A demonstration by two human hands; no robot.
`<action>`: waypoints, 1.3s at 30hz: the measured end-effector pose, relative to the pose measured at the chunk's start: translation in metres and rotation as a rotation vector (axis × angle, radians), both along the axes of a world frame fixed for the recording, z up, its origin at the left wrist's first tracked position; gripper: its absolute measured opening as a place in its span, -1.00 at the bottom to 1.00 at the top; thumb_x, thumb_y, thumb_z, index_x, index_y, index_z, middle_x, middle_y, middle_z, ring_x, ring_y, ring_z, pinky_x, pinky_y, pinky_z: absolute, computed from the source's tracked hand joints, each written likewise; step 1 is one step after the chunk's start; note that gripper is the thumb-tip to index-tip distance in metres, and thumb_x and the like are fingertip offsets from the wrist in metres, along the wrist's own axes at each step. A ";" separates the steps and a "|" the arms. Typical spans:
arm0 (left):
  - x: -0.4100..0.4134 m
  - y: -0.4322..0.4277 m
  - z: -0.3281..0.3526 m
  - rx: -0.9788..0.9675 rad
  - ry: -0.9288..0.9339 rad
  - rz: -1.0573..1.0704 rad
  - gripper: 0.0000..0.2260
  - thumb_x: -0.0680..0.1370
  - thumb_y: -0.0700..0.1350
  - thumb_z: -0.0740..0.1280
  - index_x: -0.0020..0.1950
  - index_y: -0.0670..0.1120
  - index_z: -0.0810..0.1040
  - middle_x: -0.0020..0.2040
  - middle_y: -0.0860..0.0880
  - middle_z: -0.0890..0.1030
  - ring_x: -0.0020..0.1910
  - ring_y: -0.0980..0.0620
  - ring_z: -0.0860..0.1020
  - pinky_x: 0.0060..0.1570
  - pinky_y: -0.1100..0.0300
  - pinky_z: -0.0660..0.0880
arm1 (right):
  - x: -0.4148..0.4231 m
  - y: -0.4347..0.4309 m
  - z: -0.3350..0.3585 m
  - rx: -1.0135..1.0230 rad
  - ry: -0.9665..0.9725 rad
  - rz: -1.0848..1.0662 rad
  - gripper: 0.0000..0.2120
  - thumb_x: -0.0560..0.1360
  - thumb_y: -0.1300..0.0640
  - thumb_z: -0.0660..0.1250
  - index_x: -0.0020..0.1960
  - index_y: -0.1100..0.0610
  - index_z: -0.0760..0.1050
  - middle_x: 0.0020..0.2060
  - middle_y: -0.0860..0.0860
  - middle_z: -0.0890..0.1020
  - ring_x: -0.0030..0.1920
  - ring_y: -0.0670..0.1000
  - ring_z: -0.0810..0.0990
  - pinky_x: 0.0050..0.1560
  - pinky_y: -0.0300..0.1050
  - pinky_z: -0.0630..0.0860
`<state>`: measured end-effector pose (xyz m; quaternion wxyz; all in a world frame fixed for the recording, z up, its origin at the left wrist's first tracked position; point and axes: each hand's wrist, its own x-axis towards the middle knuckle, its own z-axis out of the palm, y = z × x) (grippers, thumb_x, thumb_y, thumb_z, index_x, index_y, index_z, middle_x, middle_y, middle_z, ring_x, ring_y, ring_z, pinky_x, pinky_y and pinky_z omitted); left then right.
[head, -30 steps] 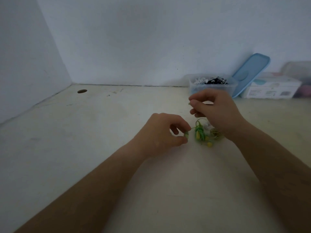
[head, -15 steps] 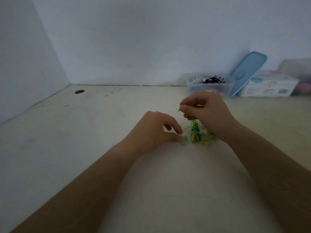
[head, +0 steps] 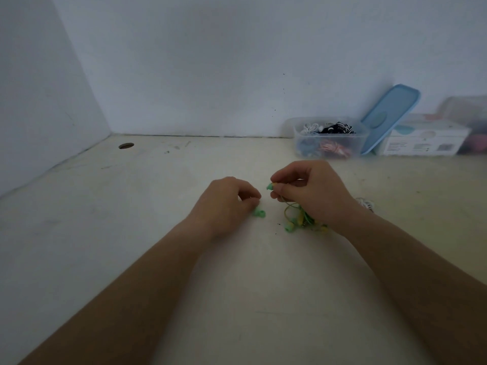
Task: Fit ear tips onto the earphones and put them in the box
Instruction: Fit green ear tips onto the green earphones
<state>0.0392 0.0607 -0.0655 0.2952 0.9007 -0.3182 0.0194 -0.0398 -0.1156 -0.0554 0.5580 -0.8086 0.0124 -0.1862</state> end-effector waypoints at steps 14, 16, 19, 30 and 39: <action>-0.004 0.003 0.006 -0.074 0.088 0.018 -0.82 0.47 -0.16 0.44 -0.01 0.11 0.63 -0.18 0.14 0.66 -0.18 0.28 0.58 -0.26 0.54 0.38 | -0.001 -0.001 0.001 -0.064 -0.001 -0.012 -0.93 0.45 0.28 0.48 -0.07 0.17 0.66 -0.29 0.08 0.72 -0.23 0.11 0.71 -0.08 -0.07 0.67; -0.003 0.005 0.007 -0.119 0.122 0.044 -0.82 0.46 -0.16 0.46 -0.02 0.11 0.63 -0.21 0.14 0.67 -0.23 0.28 0.59 -0.28 0.54 0.40 | -0.001 -0.001 0.000 -0.074 -0.002 -0.010 -0.93 0.45 0.28 0.48 -0.06 0.18 0.66 -0.29 0.08 0.72 -0.24 0.10 0.71 -0.09 -0.08 0.66; -0.002 0.009 0.009 -0.227 0.188 0.082 -0.84 0.45 -0.14 0.49 -0.05 0.10 0.66 -0.24 0.13 0.68 -0.28 0.22 0.62 -0.24 0.43 0.49 | -0.001 -0.001 0.000 -0.098 0.006 -0.006 -0.92 0.46 0.28 0.48 -0.05 0.19 0.66 -0.29 0.08 0.72 -0.27 0.01 0.71 -0.12 -0.15 0.66; -0.010 0.015 0.020 -0.625 0.582 0.041 -0.86 0.51 -0.34 0.41 0.02 -0.19 0.70 -0.12 -0.11 0.73 -0.11 0.03 0.71 -0.08 0.30 0.60 | -0.001 -0.001 0.001 -0.133 -0.015 0.026 -0.94 0.47 0.20 0.49 -0.06 0.10 0.66 -0.24 0.02 0.71 -0.24 0.03 0.71 -0.07 -0.02 0.65; -0.016 0.010 0.022 -0.788 0.785 -0.021 -0.81 0.52 -0.43 0.33 0.08 -0.30 0.65 -0.03 -0.21 0.71 -0.01 -0.08 0.70 -0.01 0.23 0.62 | -0.002 -0.001 0.001 -0.055 -0.045 0.073 -0.92 0.48 0.27 0.46 -0.03 0.16 0.67 -0.23 0.08 0.72 -0.22 0.13 0.70 -0.09 0.01 0.64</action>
